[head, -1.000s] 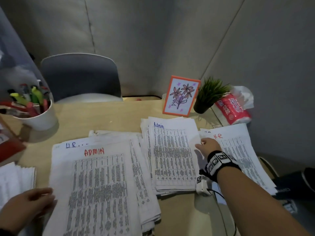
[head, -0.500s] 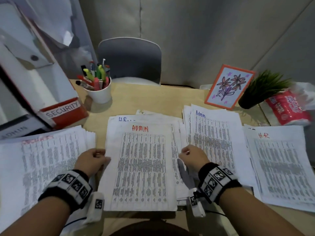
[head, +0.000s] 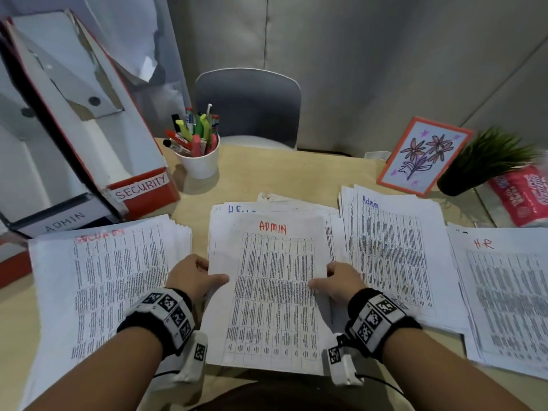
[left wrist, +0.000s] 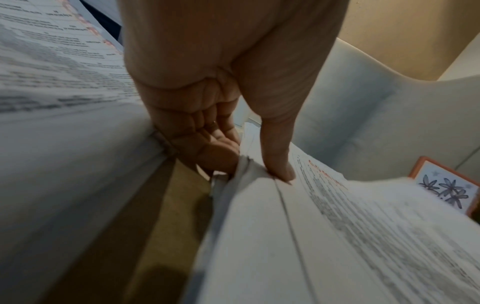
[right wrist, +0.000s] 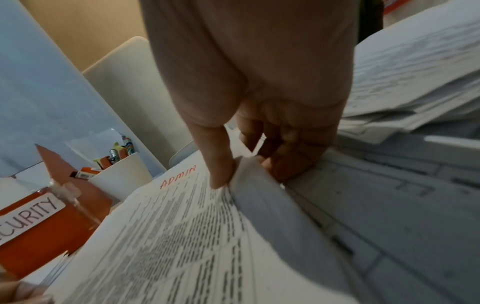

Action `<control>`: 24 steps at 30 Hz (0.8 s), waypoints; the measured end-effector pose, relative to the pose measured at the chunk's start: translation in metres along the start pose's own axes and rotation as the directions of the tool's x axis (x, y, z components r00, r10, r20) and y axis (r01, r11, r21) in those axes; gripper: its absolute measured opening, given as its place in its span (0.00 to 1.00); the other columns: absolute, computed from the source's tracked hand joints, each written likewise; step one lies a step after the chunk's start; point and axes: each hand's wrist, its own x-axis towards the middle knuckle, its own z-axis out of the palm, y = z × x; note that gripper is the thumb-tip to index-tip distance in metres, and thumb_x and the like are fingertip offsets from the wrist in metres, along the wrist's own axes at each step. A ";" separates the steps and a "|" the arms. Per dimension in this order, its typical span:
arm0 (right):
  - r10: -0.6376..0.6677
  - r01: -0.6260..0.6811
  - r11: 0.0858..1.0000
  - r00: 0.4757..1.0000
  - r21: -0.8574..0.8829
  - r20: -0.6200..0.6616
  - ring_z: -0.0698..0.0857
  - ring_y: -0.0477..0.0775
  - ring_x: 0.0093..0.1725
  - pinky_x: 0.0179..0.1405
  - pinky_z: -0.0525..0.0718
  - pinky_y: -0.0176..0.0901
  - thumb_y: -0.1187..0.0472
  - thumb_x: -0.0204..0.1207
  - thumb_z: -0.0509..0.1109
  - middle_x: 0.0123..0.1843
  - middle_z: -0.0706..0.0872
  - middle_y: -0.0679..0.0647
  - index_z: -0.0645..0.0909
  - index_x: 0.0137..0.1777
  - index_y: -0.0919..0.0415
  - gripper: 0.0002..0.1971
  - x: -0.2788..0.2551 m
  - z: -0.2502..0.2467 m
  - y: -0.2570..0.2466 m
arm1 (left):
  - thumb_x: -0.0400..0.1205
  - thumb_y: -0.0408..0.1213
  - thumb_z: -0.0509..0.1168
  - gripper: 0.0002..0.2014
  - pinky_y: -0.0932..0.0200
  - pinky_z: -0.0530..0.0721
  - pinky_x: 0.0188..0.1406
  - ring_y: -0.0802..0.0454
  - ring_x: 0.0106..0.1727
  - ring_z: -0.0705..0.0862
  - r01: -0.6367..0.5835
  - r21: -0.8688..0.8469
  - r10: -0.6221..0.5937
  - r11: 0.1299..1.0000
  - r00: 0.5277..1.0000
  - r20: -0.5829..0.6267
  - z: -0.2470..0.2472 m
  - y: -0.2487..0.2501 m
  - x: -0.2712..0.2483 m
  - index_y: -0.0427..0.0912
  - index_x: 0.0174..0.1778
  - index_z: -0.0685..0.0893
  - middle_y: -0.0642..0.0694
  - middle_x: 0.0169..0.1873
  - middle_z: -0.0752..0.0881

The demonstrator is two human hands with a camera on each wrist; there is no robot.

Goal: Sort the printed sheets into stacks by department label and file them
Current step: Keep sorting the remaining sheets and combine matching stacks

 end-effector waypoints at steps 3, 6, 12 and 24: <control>0.010 -0.003 0.992 0.999 0.130 -0.050 0.86 0.60 0.43 0.48 0.85 0.47 0.65 0.67 0.78 0.45 0.87 0.69 0.81 0.46 0.74 0.14 -0.001 -0.002 0.003 | 0.64 0.52 0.81 0.27 0.59 0.73 0.37 0.53 0.41 0.79 -0.009 0.004 0.009 1.000 1.000 -0.007 0.000 0.001 -0.001 0.43 0.50 0.77 0.49 0.40 0.81; 0.044 -0.014 0.982 0.987 0.190 -0.157 0.83 0.63 0.60 0.64 0.80 0.57 0.68 0.76 0.70 0.55 0.84 0.63 0.77 0.63 0.71 0.16 -0.002 -0.017 0.006 | 0.63 0.53 0.82 0.31 0.58 0.74 0.36 0.51 0.41 0.80 -0.005 -0.058 0.003 0.998 1.000 -0.024 0.002 0.002 -0.002 0.42 0.53 0.76 0.46 0.42 0.81; 0.090 -0.031 0.953 0.979 0.300 -0.182 0.83 0.59 0.50 0.43 0.81 0.46 0.73 0.80 0.62 0.54 0.84 0.60 0.76 0.59 0.63 0.11 -0.003 -0.054 0.018 | 0.56 0.62 0.81 0.48 0.48 0.80 0.61 0.46 0.59 0.80 0.005 -0.035 -0.003 0.999 0.999 0.049 0.008 0.006 0.000 0.45 0.67 0.68 0.45 0.61 0.79; -0.009 0.012 0.951 1.000 0.310 -0.010 0.83 0.59 0.53 0.42 0.80 0.47 0.70 0.78 0.66 0.52 0.85 0.58 0.82 0.57 0.59 0.12 -0.010 -0.028 0.014 | 0.65 0.57 0.79 0.48 0.50 0.76 0.64 0.43 0.71 0.76 -0.022 -0.003 0.022 1.000 0.999 0.046 0.007 0.011 -0.005 0.42 0.75 0.63 0.42 0.73 0.72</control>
